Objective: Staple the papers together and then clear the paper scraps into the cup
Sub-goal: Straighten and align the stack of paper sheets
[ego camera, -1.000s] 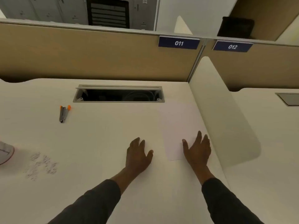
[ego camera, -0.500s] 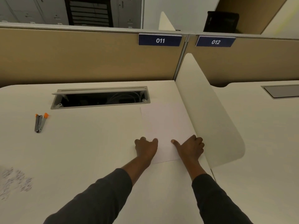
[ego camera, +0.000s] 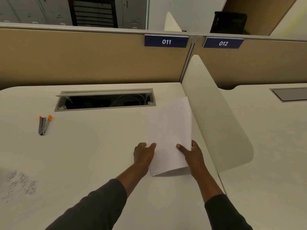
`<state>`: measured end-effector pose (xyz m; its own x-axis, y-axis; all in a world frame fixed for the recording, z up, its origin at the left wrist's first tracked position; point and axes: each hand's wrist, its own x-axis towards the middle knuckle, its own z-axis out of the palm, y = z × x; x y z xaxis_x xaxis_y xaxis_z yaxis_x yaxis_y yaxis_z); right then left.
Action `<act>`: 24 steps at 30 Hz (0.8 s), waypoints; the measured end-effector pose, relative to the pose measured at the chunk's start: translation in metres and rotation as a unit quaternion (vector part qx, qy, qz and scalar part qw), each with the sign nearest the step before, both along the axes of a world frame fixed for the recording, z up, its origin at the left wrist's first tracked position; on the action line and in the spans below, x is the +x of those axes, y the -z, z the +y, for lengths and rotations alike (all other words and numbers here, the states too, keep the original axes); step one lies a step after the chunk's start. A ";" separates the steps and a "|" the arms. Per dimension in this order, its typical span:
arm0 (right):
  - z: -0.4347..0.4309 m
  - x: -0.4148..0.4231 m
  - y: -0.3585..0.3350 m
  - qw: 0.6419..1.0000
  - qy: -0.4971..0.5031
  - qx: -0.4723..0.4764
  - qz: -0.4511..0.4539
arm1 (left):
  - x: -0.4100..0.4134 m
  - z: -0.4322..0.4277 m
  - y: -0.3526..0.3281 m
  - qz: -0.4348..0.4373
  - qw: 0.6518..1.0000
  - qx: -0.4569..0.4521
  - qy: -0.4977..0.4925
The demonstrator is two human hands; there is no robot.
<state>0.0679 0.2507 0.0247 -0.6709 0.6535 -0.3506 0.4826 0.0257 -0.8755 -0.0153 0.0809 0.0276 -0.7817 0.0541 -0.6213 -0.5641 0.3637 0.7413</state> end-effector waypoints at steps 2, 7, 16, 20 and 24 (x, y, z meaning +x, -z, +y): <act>-0.010 0.012 -0.011 0.998 -0.007 -0.059 0.038 | -0.004 -0.017 0.001 -0.010 1.000 0.025 -0.014; -0.040 0.044 -0.029 0.982 -0.060 -0.159 0.081 | -0.009 -0.066 -0.014 -0.098 0.966 0.229 -0.068; -0.078 0.062 -0.032 0.969 -0.112 -0.207 0.077 | -0.005 -0.150 -0.021 -0.010 0.983 0.185 0.013; -0.093 0.049 -0.029 0.980 -0.116 -0.157 0.039 | 0.001 -0.186 -0.028 0.007 0.985 0.169 0.016; -0.116 0.035 -0.024 0.984 -0.108 -0.138 0.045 | 0.007 -0.211 -0.033 0.017 0.985 0.171 -0.005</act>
<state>0.1032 0.1344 0.0491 -0.8203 0.3809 -0.4266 0.4113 -0.1253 -0.9028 -0.0079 -0.1305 0.0610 -0.8032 0.2476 -0.5419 -0.5393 0.0845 0.8379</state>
